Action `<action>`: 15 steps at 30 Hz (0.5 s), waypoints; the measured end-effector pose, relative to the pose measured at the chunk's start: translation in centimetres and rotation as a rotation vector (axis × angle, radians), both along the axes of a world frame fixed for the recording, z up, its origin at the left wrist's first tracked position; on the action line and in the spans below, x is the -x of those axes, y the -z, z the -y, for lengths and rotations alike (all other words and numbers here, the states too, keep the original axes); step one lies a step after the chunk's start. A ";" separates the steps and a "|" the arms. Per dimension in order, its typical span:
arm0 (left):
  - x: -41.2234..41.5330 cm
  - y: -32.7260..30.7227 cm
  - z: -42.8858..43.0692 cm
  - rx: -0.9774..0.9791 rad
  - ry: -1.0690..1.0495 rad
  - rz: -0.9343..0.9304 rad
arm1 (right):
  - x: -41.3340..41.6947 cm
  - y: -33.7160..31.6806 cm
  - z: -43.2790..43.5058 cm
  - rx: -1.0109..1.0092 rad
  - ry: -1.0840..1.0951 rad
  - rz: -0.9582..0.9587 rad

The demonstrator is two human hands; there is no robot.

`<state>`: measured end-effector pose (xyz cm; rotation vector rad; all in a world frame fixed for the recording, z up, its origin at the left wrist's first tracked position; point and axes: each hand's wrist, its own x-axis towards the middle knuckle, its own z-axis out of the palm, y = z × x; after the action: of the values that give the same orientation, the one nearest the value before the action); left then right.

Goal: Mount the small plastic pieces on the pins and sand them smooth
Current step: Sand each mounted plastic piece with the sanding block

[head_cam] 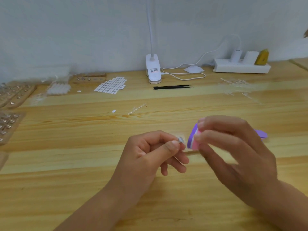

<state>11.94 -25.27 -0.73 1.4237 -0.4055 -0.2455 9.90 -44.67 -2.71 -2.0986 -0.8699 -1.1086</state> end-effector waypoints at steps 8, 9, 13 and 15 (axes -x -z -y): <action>0.0 -0.1 0.0 0.015 -0.012 -0.022 | -0.3 0.1 0.3 0.026 0.059 0.003; 0.0 0.0 0.1 0.014 -0.007 -0.014 | -0.1 0.2 -0.1 0.024 0.031 0.001; 0.1 0.0 0.0 0.014 0.009 -0.013 | -0.2 0.5 0.0 0.100 0.023 0.009; 0.0 -0.1 -0.1 0.022 0.009 -0.028 | -0.6 0.2 0.6 0.057 0.080 -0.012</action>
<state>11.91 -25.21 -0.60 1.3961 -0.3900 -0.2673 10.50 -45.26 -2.95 -2.2023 -0.8272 -1.1226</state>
